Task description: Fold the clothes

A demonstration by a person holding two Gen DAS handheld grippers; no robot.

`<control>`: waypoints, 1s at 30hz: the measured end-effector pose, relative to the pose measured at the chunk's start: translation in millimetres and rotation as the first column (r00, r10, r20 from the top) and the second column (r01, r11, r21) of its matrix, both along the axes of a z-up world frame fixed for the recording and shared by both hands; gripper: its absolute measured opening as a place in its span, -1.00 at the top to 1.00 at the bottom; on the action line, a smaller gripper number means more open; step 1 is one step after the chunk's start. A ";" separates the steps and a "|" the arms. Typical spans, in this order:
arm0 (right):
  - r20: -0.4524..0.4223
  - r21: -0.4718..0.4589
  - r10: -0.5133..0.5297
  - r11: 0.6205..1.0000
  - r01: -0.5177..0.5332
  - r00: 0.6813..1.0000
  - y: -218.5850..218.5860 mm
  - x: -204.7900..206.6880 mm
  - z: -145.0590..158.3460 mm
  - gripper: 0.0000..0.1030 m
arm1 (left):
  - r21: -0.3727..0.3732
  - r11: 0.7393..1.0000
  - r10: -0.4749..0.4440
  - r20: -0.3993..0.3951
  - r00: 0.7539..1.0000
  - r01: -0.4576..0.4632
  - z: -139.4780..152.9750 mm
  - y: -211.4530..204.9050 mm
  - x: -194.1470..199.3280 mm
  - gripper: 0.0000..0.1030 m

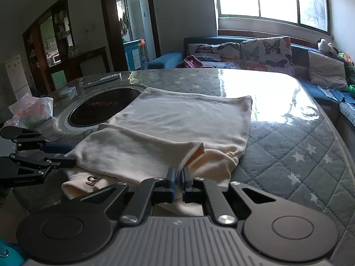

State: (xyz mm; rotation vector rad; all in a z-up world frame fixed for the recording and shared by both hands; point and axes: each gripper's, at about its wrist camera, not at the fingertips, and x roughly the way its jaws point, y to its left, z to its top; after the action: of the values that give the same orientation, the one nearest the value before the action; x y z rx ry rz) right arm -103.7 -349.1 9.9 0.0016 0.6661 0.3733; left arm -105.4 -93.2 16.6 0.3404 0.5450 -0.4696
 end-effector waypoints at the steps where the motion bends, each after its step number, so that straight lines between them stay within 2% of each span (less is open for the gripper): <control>1: 0.002 0.005 0.001 1.000 -0.001 1.000 0.0 -0.2 1.6 0.93 | -0.001 1.000 -0.001 0.012 1.000 0.001 0.6 0.6 -1.0 0.75; 4: 0.018 0.003 0.005 1.000 -0.005 1.000 1.5 -1.1 7.1 0.94 | -0.014 1.000 0.008 0.030 1.000 -0.008 2.7 4.4 -2.2 0.88; 10: 0.042 0.021 0.005 1.000 -0.006 0.999 2.5 -6.4 17.2 0.96 | -0.098 0.993 0.069 0.032 0.997 -0.065 14.5 20.9 -3.9 0.90; 14: 0.008 0.019 -0.002 1.000 0.001 1.000 1.4 -5.0 9.2 0.95 | -0.098 0.991 0.092 -0.006 0.996 -0.092 9.7 25.4 -1.2 0.90; 18: -0.026 0.023 -0.009 1.000 0.009 1.000 -1.6 -1.9 1.1 0.79 | -0.087 0.990 0.104 -0.039 0.994 -0.108 5.9 27.9 1.9 0.89; 19: -0.027 0.030 -0.005 1.000 0.005 1.000 -2.6 -2.1 1.0 0.67 | -0.082 0.991 0.102 -0.039 0.994 -0.105 6.5 28.3 1.6 0.82; 20: -0.026 0.030 -0.003 1.000 0.004 1.000 -2.8 -2.4 0.9 0.64 | -0.079 0.992 0.099 -0.039 0.994 -0.102 7.3 28.8 1.4 0.82; 24: -0.046 0.021 -0.003 1.000 0.004 0.999 -1.2 0.8 -6.0 0.64 | -0.079 0.992 0.099 -0.039 0.994 -0.102 12.7 29.9 0.5 0.80; 26: -0.060 0.018 0.000 1.000 0.002 0.998 0.1 3.0 -10.7 0.67 | -0.101 0.989 0.100 -0.037 0.994 -0.104 18.4 31.3 0.5 0.80; 27: -0.061 0.014 0.002 1.000 -0.001 0.998 0.8 3.1 -11.9 0.73 | -0.112 0.988 0.100 -0.034 0.994 -0.103 21.5 31.4 0.9 0.80; 28: -0.055 0.018 0.005 1.000 -0.004 0.998 1.3 2.4 -10.6 0.87 | -0.120 0.988 0.094 -0.026 0.995 -0.097 25.0 30.4 1.8 0.80; 30: -0.034 0.034 0.012 0.999 -0.011 0.999 2.3 0.1 -4.7 0.95 | -0.134 0.987 0.085 -0.010 0.996 -0.086 32.1 27.2 5.3 0.80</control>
State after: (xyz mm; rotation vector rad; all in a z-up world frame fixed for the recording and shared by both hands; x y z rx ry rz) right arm -103.6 -346.9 5.2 0.0368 0.6937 0.3962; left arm -100.1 -66.0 48.7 0.1867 0.5274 -0.4218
